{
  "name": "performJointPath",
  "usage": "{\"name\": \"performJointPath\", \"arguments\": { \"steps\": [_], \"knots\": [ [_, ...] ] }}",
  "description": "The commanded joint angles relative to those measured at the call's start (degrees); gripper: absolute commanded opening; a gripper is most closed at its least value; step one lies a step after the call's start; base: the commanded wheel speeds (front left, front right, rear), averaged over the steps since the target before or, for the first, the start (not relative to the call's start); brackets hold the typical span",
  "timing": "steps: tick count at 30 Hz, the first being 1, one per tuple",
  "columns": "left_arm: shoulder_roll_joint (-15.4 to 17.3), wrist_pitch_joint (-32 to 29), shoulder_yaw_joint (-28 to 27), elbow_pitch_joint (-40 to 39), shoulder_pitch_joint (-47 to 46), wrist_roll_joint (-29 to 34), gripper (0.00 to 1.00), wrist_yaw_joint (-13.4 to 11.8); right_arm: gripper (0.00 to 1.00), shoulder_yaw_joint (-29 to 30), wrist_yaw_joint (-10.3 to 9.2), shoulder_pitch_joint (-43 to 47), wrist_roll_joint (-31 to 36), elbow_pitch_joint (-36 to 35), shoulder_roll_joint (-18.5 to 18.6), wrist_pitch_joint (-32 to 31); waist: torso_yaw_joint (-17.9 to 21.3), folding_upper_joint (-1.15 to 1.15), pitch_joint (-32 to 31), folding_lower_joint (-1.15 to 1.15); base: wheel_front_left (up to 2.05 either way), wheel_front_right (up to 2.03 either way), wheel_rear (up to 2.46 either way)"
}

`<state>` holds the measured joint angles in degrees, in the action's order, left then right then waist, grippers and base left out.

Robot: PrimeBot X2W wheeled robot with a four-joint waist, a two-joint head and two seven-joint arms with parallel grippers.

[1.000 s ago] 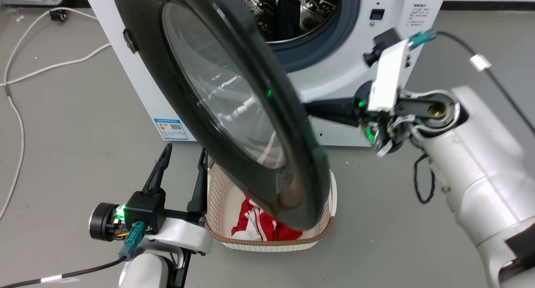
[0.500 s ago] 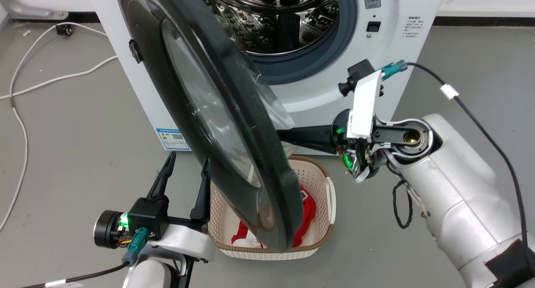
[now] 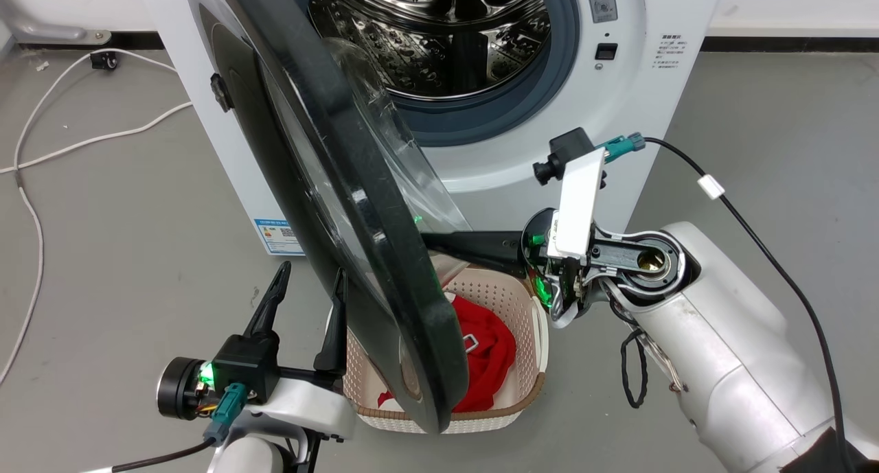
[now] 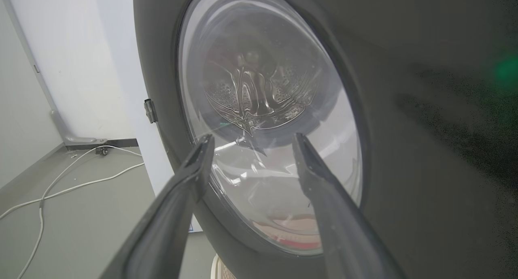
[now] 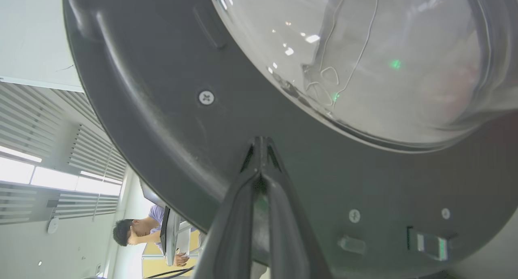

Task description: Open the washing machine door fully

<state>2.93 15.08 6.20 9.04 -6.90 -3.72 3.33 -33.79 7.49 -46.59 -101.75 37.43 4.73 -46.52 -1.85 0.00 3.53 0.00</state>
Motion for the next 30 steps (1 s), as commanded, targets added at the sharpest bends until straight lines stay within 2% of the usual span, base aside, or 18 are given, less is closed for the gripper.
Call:
{"name": "performJointPath", "arguments": {
  "steps": [1,10,11,20,22,23,30],
  "knots": [
    [-0.06,0.13,0.02,0.01,0.56,-0.12,1.0,-0.22,0.0,0.67,-0.01,1.53,0.47,-0.85,-0.08,2.07,0.15,0.0,-0.03,0.0,0.0,0.0,0.0],
    [-0.06,0.13,-0.54,-0.04,0.7,-0.17,1.0,-0.68,0.0,8.87,0.0,8.84,-0.68,-6.68,3.08,15.32,1.46,0.0,-0.36,0.0,0.0,0.0,0.0],
    [-0.06,0.13,-0.54,-0.04,0.7,-0.17,1.0,-0.68,0.0,8.87,0.0,8.84,-0.68,-6.68,3.08,15.32,1.46,0.0,-0.36,0.0,0.0,0.0,0.0],
    [0.69,0.13,-1.95,-0.47,2.11,0.55,1.0,-0.79,0.02,16.81,0.0,24.01,0.49,-16.82,8.09,27.18,2.89,0.0,-1.62,0.0,0.0,0.0,0.0],
    [0.83,0.13,-2.23,-0.55,2.24,0.6,1.0,-0.74,0.63,18.42,0.0,27.66,0.59,-19.23,8.17,30.16,3.14,0.0,-1.76,0.0,0.0,0.0,0.0],
    [0.88,0.13,-2.32,-0.56,2.35,0.62,1.0,-0.7,1.0,19.18,0.0,29.61,0.65,-20.17,8.12,31.67,3.23,0.0,-1.88,0.0,0.0,0.0,0.0],
    [0.83,0.13,-2.62,-0.27,2.92,0.75,1.0,-0.81,1.0,22.47,0.0,39.97,2.44,-25.49,6.87,41.35,3.51,0.0,-2.65,0.0,0.0,0.0,0.0]
  ]
}}
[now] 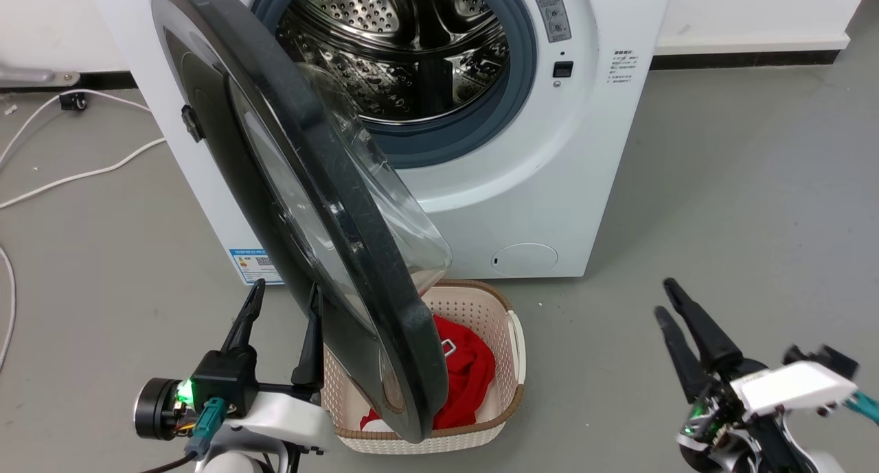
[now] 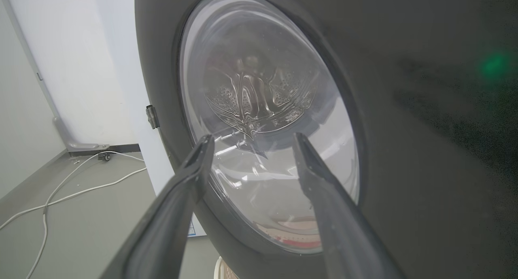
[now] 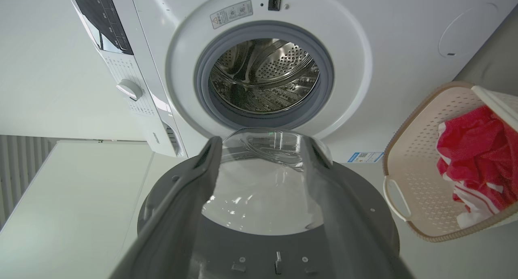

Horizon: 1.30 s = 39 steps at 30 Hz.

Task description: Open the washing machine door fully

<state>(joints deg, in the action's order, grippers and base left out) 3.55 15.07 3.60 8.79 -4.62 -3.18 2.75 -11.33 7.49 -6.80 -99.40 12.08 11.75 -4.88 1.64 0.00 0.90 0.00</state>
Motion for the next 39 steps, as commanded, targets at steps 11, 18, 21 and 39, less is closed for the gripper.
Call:
{"name": "performJointPath", "arguments": {
  "steps": [11,18,21,39],
  "knots": [
    [-0.07,0.14,-0.42,-0.06,1.16,-0.23,1.0,-0.32,1.0,1.23,0.0,3.13,23.68,2.53,0.83,18.93,0.4,0.0,-0.57,0.0,0.0,0.0,0.0],
    [-0.19,0.15,-0.49,-0.18,1.01,-0.1,1.0,-0.47,1.0,12.32,0.0,3.21,64.62,-3.73,-5.61,20.03,0.2,0.0,-0.27,0.0,0.0,0.0,0.0],
    [-0.23,0.14,-0.56,-0.31,0.93,-0.03,1.0,-0.48,1.0,14.17,-0.01,4.69,75.12,-7.95,-7.54,20.04,0.17,0.0,-0.17,0.0,0.0,0.0,0.0],
    [-0.23,0.15,-1.12,-0.26,0.61,0.65,1.0,-0.02,1.0,12.1,-0.02,11.37,100.38,-13.72,-8.93,18.86,-0.08,0.0,-0.24,0.0,0.0,0.0,0.0]
  ]
}}
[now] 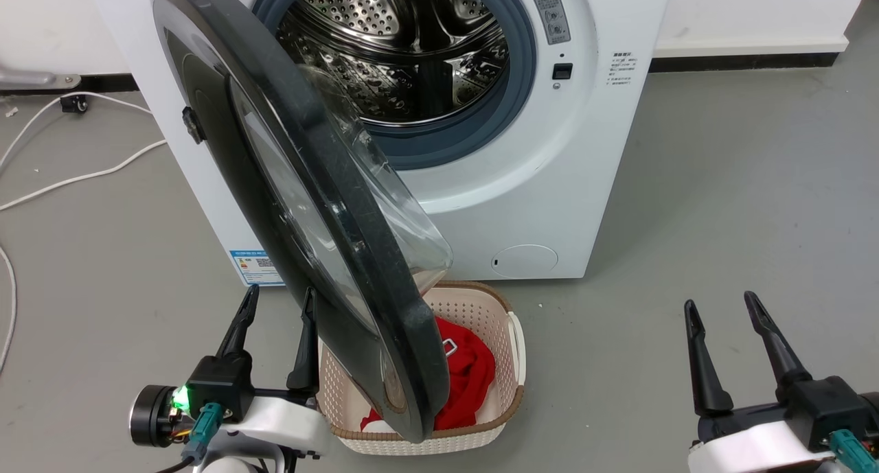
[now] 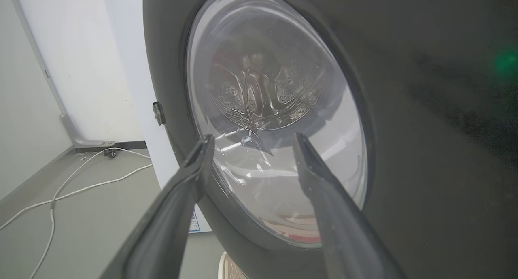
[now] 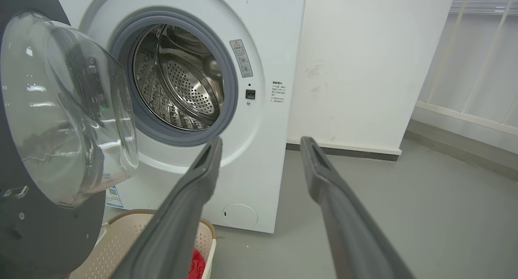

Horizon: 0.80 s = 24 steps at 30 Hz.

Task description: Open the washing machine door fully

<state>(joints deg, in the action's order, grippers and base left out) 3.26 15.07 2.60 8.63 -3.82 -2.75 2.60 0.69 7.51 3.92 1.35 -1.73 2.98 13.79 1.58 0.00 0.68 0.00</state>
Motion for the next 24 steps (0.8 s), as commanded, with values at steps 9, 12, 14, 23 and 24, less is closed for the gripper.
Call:
{"name": "performJointPath", "arguments": {
  "steps": [9,12,14,23,24],
  "knots": [
    [0.11,0.14,-0.17,0.01,0.06,0.55,1.0,0.34,1.0,1.13,-0.04,-0.16,-1.4,1.39,-0.19,0.79,-0.05,0.0,-0.16,0.0,0.0,0.0,0.0],
    [0.1,0.15,-0.13,-0.05,0.05,0.51,1.0,0.34,1.0,1.11,-0.04,-0.29,-1.51,1.48,-0.19,0.89,-0.1,0.0,-0.17,0.0,0.0,0.0,0.0],
    [0.09,0.15,-0.17,-0.01,-0.01,0.48,1.0,0.36,1.0,1.16,-0.04,-0.29,-1.71,1.55,-0.19,0.93,-0.15,0.0,-0.16,0.0,0.0,0.0,0.0],
    [0.06,0.15,-0.39,0.06,0.38,0.48,0.0,0.21,1.0,1.15,-0.04,-0.25,-2.28,1.91,-0.19,1.0,0.0,0.0,-0.17,0.0,0.0,0.0,0.0],
    [0.06,0.15,-0.39,0.06,0.38,0.48,0.0,0.21,1.0,1.15,-0.04,-0.25,-2.28,1.91,-0.19,1.0,0.0,0.0,-0.17,0.0,0.0,0.0,0.0]
  ]
}}
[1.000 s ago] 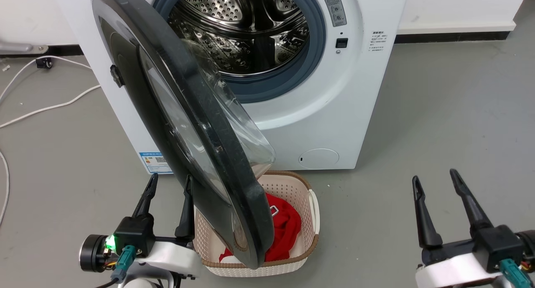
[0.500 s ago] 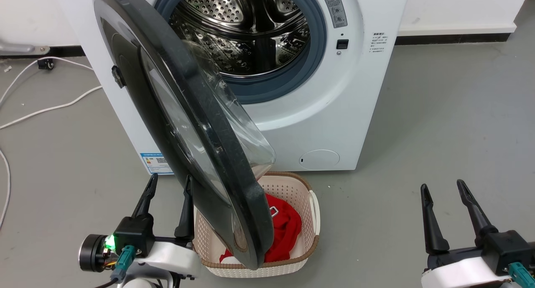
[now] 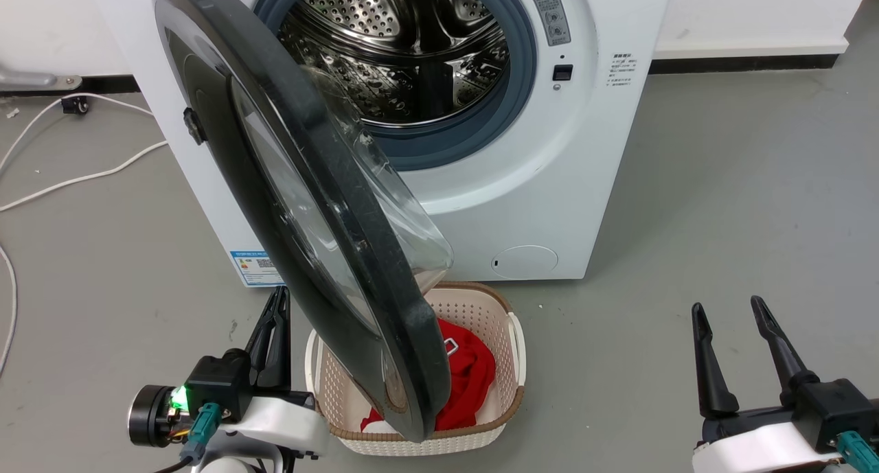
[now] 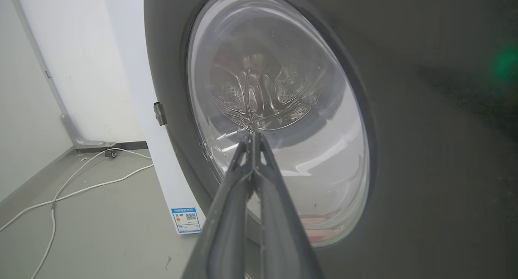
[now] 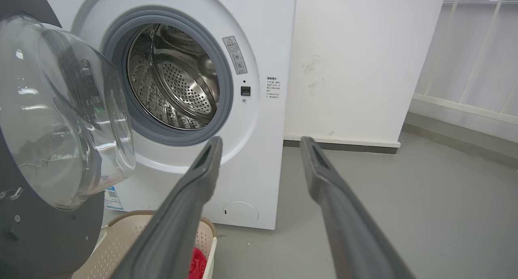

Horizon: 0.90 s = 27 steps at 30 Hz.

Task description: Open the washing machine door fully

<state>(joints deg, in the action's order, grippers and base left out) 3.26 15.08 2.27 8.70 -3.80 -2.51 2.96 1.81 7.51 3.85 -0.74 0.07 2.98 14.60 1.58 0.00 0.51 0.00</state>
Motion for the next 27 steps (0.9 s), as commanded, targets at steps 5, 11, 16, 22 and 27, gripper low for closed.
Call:
{"name": "performJointPath", "arguments": {
  "steps": [5,11,16,22,27],
  "knots": [
    [0.08,0.14,-0.34,-1.96,-0.8,0.33,0.0,-0.29,1.0,0.07,-0.04,-0.05,-0.19,0.18,-0.2,0.26,-0.04,0.0,0.29,0.0,0.0,0.0,0.0],
    [0.1,0.13,-0.79,-7.73,-1.89,0.76,0.0,-0.78,1.0,0.2,-0.04,-0.41,-0.29,-0.16,-0.2,0.27,-0.22,0.0,0.86,0.0,0.0,0.0,0.0],
    [0.08,0.13,-1.78,-15.66,-2.92,1.1,0.0,-1.51,1.0,0.44,-0.04,-0.55,-0.35,-0.2,-0.19,0.31,-0.36,0.0,1.09,0.0,0.0,0.0,0.0],
    [0.17,0.13,-2.29,-25.72,-4.74,1.82,0.0,-2.13,1.0,0.58,-0.04,-0.68,-0.6,0.05,-0.19,0.34,-0.47,0.0,1.05,0.0,0.0,0.0,0.0],
    [0.21,0.13,-1.51,-33.68,-6.59,2.42,0.0,-2.16,1.0,0.66,-0.04,-0.79,-0.78,0.1,-0.18,0.35,-0.44,0.0,1.07,0.0,0.0,0.0,0.0]
  ]
}}
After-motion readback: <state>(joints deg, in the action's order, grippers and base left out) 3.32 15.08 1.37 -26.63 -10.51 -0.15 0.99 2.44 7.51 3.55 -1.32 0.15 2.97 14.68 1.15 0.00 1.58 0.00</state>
